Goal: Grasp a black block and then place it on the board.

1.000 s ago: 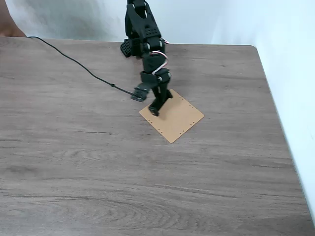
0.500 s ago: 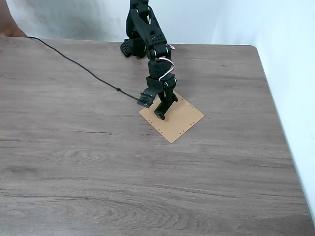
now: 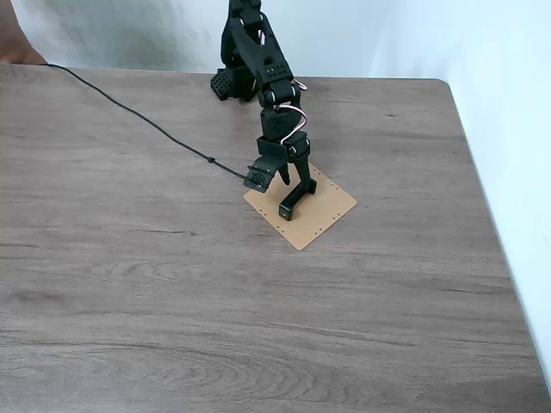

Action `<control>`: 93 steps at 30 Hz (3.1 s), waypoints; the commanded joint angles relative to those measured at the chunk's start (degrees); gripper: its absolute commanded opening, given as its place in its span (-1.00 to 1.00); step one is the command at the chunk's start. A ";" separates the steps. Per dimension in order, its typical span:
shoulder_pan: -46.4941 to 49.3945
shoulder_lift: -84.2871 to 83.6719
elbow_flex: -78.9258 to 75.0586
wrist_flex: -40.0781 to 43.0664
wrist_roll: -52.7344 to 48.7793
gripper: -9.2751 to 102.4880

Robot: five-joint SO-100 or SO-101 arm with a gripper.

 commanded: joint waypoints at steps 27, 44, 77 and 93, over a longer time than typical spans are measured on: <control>11.43 46.93 26.54 5.45 6.15 -0.83; 16.70 80.51 62.49 6.24 32.78 -0.83; 16.17 113.55 85.43 12.30 33.05 -0.83; 16.08 113.55 85.52 12.13 32.70 -0.83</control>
